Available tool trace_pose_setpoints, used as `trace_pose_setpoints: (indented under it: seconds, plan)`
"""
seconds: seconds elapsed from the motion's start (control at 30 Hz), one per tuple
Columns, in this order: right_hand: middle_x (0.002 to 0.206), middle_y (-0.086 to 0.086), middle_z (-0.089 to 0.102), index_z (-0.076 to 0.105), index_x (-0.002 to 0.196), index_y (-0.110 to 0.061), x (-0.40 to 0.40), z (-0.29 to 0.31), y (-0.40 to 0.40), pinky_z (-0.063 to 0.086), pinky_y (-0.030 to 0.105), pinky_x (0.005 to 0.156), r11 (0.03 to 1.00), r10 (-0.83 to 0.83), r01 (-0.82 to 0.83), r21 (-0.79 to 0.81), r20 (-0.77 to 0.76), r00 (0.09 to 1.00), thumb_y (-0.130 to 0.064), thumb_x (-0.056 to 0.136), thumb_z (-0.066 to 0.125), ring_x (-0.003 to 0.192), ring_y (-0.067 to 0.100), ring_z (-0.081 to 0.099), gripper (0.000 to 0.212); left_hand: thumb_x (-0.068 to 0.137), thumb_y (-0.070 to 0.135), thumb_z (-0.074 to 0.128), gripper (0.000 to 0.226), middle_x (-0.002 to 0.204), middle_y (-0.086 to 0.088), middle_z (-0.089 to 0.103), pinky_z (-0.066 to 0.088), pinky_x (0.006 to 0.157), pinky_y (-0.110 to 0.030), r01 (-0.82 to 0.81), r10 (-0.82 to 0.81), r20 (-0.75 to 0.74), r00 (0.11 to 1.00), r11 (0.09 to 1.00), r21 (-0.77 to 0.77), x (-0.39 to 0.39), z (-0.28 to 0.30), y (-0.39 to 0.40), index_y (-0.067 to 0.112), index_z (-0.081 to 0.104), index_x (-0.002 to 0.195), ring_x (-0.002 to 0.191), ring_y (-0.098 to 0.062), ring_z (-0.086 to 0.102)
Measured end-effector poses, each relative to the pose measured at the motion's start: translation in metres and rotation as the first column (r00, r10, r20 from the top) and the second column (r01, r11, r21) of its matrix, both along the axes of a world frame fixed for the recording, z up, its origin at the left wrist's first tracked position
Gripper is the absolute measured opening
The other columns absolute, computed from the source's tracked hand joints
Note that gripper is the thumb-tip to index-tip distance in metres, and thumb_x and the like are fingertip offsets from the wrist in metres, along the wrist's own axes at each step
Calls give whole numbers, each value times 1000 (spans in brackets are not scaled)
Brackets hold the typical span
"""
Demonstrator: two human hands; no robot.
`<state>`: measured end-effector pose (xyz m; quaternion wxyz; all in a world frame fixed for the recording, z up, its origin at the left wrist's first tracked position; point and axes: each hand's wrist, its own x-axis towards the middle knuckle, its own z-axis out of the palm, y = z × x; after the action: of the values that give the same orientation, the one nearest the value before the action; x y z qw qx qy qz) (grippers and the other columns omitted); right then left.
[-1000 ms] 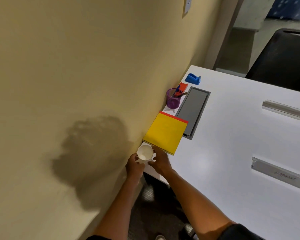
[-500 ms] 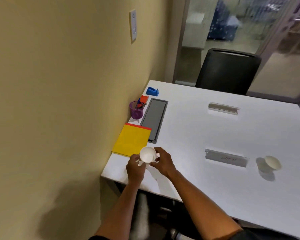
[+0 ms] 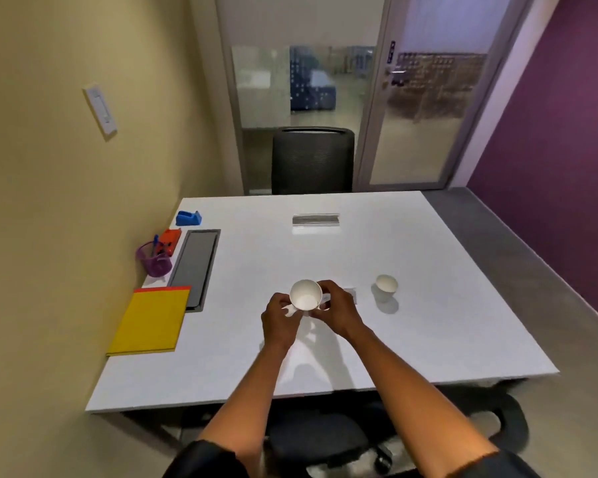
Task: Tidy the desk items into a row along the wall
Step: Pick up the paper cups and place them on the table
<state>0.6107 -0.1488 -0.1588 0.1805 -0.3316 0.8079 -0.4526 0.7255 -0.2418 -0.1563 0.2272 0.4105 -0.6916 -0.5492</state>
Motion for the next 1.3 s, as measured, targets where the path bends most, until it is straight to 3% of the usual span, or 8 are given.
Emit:
trace_pose_setpoints:
  seconds: [0.13,0.33,0.57,0.73,0.9,1.13,1.3]
  plan:
    - [106,-5,61,55,118,-16,-37,18,81,50,30,77,996,-79,79,-36,12,997,-23,65,87,82,16,60,63,74,8,77,32,100,-5,63,46,75,-25,95,-97,-31,995,994,-58,-44,22,73,8,57,99,92,-22,61]
    - [115,-1,63,55,121,-18,-89,34,212,51,31,82,985,-168,168,-39,17,986,-24,65,87,86,19,63,65,74,9,76,30,102,-7,66,51,84,-31,197,-201,-46,978,976,-90,-108,27,190,8,58,98,99,-24,62]
    - [114,-6,58,52,126,-20,-136,33,335,48,26,80,955,-297,297,-8,51,954,-28,63,89,87,20,65,74,74,16,78,37,108,-5,65,46,77,-25,322,-325,-29,945,943,-89,-174,18,304,9,56,103,98,-23,63]
    - [118,-5,59,52,126,-21,-167,19,395,50,29,82,907,-420,420,15,83,904,-27,62,89,83,17,64,75,75,16,78,37,110,-5,65,49,79,-27,416,-416,10,909,907,-67,-222,3,360,10,56,104,97,-24,63]
    - [112,-1,61,55,124,-17,-221,6,448,45,17,68,864,-503,501,48,111,857,-18,61,90,80,15,57,72,75,12,78,36,109,-5,65,52,79,-29,475,-475,11,880,879,-49,-286,-13,413,11,56,102,96,-25,63]
    - [116,2,61,57,122,-12,-339,-6,502,51,34,88,818,-574,566,100,88,814,-9,66,83,89,14,57,62,77,10,75,30,109,-8,66,54,83,-31,535,-535,-9,845,844,-23,-410,-37,460,14,58,101,97,-24,63]
    - [107,-3,58,59,119,-9,-420,-7,523,47,28,85,790,-613,604,103,102,784,-8,61,87,95,12,56,65,75,12,77,32,108,-9,67,54,89,-38,582,-583,-1,813,813,16,-497,-38,475,13,60,102,99,-25,63]
